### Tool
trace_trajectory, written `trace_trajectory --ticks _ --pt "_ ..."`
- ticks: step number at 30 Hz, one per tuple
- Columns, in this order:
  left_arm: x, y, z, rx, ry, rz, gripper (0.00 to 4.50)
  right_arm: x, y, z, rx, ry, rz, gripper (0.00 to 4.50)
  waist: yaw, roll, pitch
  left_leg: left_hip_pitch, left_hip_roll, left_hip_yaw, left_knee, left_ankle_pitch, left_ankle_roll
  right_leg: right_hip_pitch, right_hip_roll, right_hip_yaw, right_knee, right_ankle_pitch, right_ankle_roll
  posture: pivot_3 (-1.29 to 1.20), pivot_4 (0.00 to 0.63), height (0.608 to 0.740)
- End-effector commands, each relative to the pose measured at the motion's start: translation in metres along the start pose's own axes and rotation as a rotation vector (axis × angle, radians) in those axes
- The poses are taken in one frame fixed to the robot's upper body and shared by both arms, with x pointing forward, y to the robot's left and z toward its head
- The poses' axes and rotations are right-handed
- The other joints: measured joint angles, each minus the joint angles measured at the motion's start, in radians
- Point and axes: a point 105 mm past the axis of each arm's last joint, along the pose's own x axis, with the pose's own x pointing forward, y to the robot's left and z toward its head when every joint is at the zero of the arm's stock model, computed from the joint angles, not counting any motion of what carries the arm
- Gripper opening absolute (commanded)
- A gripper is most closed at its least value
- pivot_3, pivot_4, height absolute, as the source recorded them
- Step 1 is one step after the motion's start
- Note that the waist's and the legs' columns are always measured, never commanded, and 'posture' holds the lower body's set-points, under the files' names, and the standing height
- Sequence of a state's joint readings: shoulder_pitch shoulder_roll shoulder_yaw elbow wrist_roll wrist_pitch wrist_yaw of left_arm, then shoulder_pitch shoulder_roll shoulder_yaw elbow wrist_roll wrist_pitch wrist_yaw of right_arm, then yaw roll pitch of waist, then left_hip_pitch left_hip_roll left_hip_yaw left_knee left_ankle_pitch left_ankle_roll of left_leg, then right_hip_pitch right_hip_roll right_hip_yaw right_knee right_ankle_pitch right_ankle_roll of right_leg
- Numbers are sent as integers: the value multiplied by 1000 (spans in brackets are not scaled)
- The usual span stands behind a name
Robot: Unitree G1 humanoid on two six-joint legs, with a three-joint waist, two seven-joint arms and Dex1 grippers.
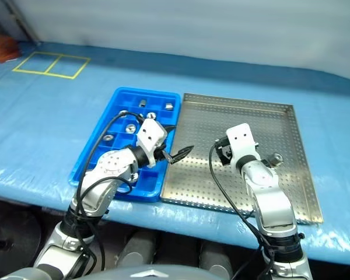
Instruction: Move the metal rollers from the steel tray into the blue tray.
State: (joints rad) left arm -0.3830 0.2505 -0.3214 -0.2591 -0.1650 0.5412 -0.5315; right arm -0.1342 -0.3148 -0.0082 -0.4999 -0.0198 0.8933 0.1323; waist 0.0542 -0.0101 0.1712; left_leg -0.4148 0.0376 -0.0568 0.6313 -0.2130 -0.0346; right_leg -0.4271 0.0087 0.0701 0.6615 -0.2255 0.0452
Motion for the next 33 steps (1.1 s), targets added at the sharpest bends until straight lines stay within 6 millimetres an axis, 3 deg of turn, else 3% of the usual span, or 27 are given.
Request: trace_trajectory --ticks 1,7,16,24,33 --pt "4 -6 6 22 -31 -44 4500 -9 -27 8 31 -33 -155 3965 -43 0 0 0 0 0 0 0 0 0 0 0 1 0 0 18 150 740" --pt "6 -12 5 13 -35 -68 4500 -5 -38 -5 151 9 -224 3965 -93 1 0 3 0 -1 0 1 1 0 1 0 6 0 0 26 150 740" --pt "7 -26 5 -4 -43 -89 4500 11 -42 -21 268 49 -282 3965 -90 1 -1 3 -1 -1 1 2 3 1 0 1 6 1 0 37 150 740" --pt "2 -26 2 -7 -29 -78 4500 17 -51 -30 327 73 -380 3965 -84 2 -1 3 -1 -1 0 2 3 1 0 1 6 1 0 90 150 740" --pt "1 -33 -1 -24 -18 -82 4500 24 -40 -31 391 42 -331 3965 -78 3 -2 3 -1 -1 0 2 3 1 0 1 6 1 0 102 150 740"
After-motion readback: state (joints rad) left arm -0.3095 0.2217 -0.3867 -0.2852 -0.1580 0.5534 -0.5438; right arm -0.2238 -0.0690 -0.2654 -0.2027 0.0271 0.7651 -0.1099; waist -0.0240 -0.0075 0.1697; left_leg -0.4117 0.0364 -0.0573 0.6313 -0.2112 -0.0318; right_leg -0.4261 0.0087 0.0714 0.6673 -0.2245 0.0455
